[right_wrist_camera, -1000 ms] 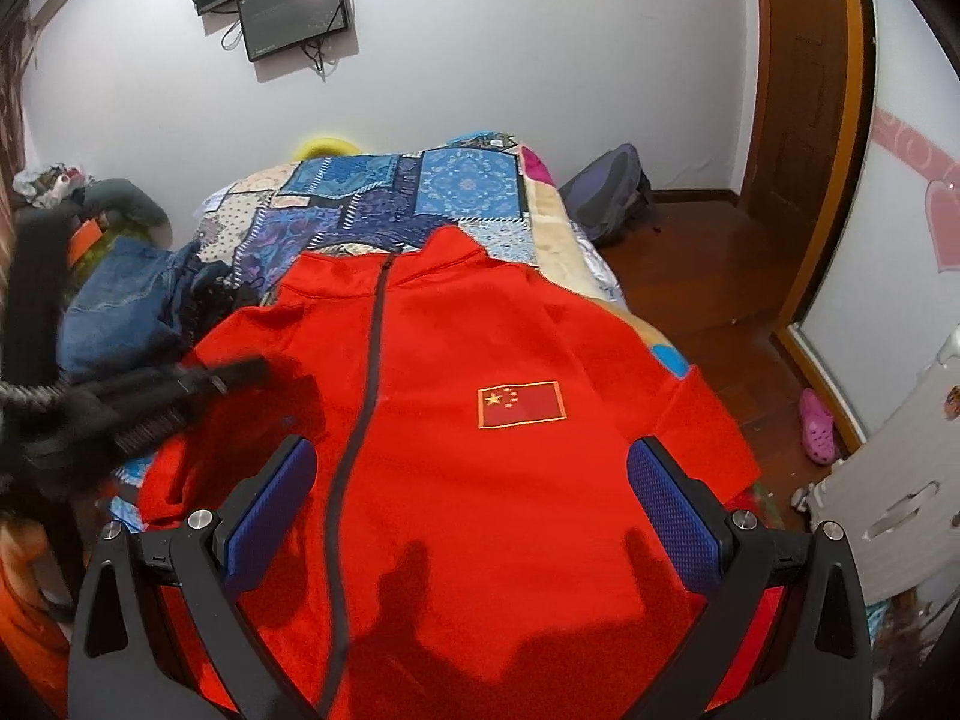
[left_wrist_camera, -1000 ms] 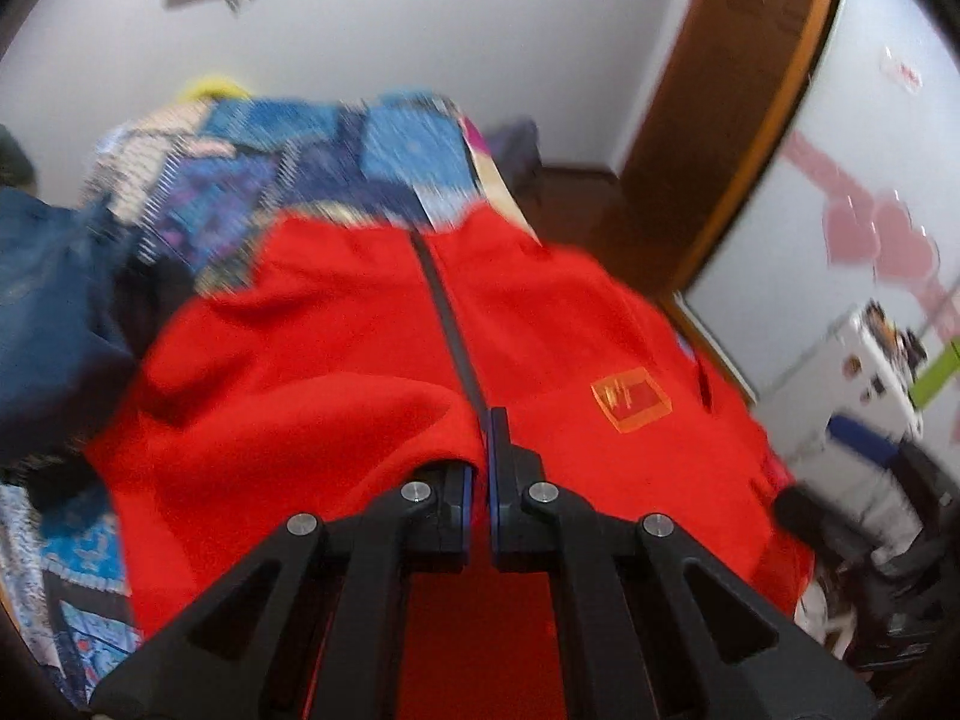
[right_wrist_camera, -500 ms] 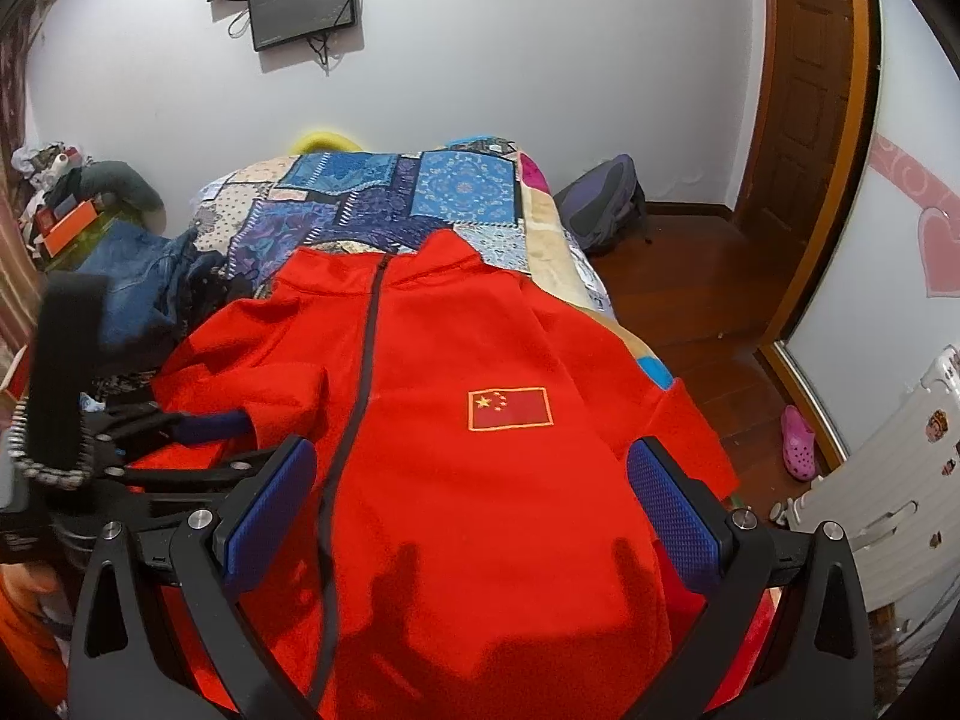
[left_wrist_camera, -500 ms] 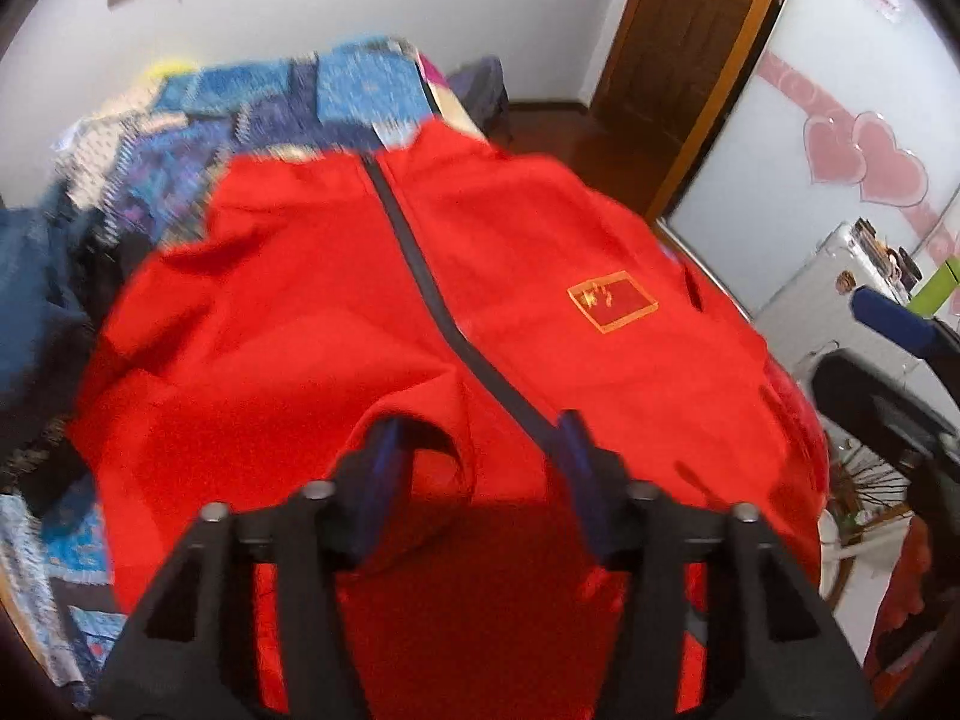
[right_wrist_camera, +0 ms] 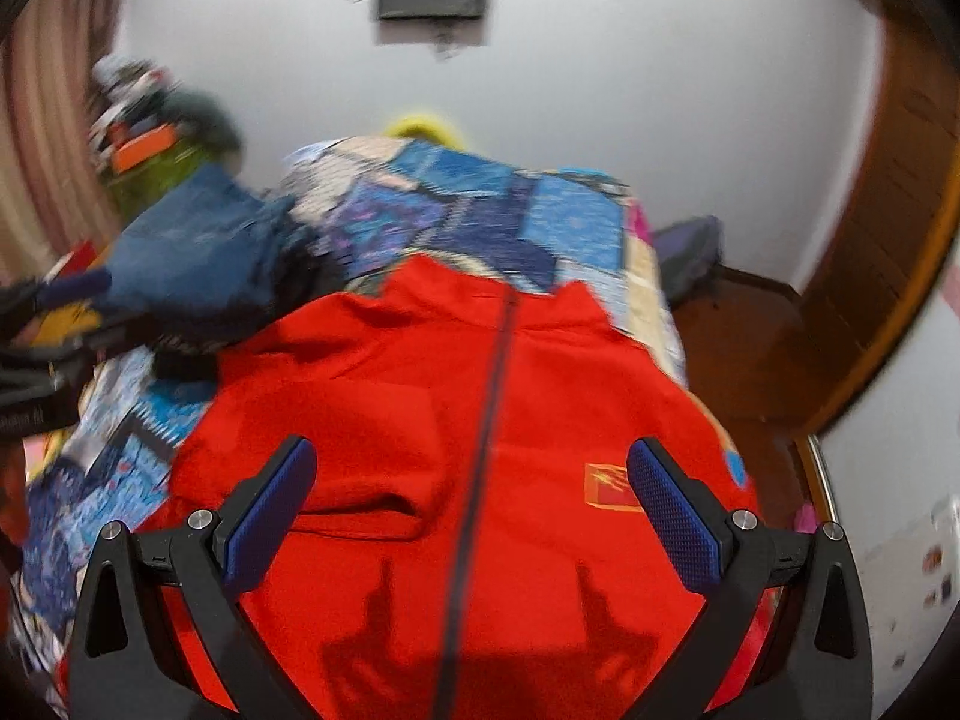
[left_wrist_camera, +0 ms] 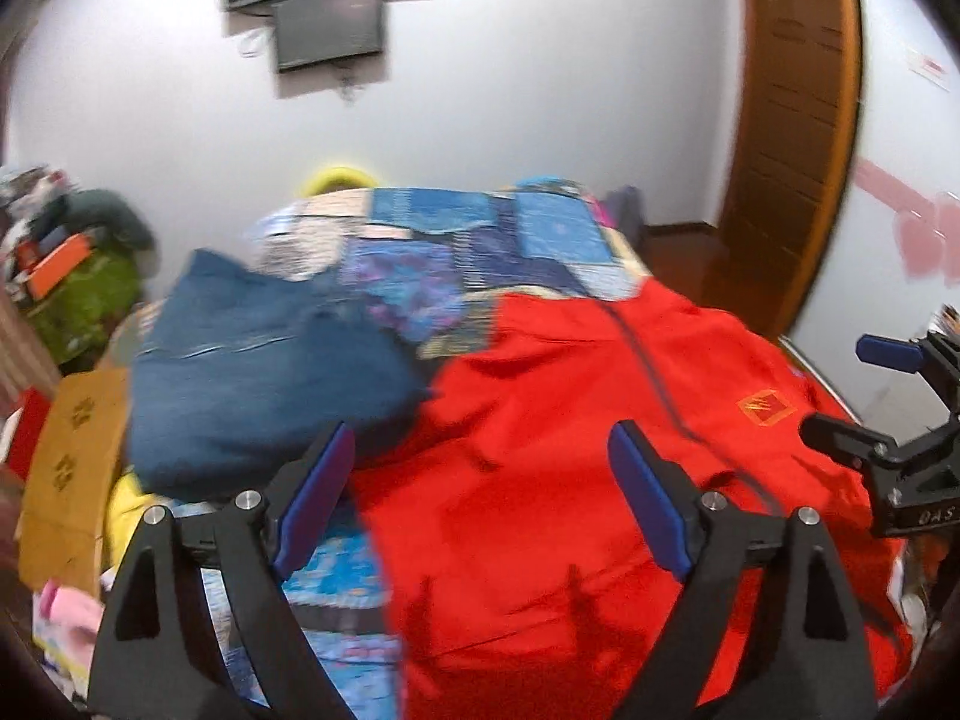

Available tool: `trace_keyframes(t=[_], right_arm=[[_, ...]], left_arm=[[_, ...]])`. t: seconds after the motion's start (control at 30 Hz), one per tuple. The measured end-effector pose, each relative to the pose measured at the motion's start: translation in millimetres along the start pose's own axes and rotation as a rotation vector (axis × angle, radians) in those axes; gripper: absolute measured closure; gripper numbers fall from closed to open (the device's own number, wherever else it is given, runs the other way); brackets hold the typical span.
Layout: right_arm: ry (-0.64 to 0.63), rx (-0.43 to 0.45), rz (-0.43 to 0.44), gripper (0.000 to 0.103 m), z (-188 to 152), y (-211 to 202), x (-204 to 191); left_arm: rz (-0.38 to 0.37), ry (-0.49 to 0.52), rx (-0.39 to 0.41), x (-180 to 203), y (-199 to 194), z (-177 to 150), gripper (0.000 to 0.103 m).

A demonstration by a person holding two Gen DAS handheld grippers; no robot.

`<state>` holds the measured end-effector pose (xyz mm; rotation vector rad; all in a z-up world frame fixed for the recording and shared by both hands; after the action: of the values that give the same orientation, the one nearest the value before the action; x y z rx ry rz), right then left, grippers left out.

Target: Fold large clothes

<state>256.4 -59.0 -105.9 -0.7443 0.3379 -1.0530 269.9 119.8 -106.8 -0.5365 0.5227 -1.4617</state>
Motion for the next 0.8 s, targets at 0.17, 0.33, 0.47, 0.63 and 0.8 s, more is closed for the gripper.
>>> trace_keyframes(t=[0.17,0.33,0.47,0.63,0.8], right_arm=[[-0.154,-0.064,0.074,0.000,3,25,-55],[-0.301,-0.173,0.160,0.001,-10,57,-104],[-0.392,-0.280,0.184,0.002,-28,87,-131],[-0.456,-0.378,0.183,0.015,-44,113,-143],[-0.439,-0.454,0.209,0.032,-56,131,-143]], left_arm=[[0.079,-0.086,-0.012,-56,-5,-15,0.016],[0.121,-0.157,-0.042,-96,-5,-36,0.016],[0.145,-0.175,-0.062,-115,-5,-51,0.016],[0.145,-0.200,-0.086,-127,-1,-68,0.016],[0.132,-0.211,-0.119,-126,9,-79,0.016]])
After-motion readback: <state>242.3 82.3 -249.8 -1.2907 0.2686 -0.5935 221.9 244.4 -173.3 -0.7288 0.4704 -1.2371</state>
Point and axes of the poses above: each gripper's, at about its wrist camera, not at the fingertips, and y roughly the way its jaws point, x to its right, z to its top, the point moved 5 cm from there along y, roughly the way its jaws point, and after that the axes turned 1 degree about -z, right-handed, at the moved point
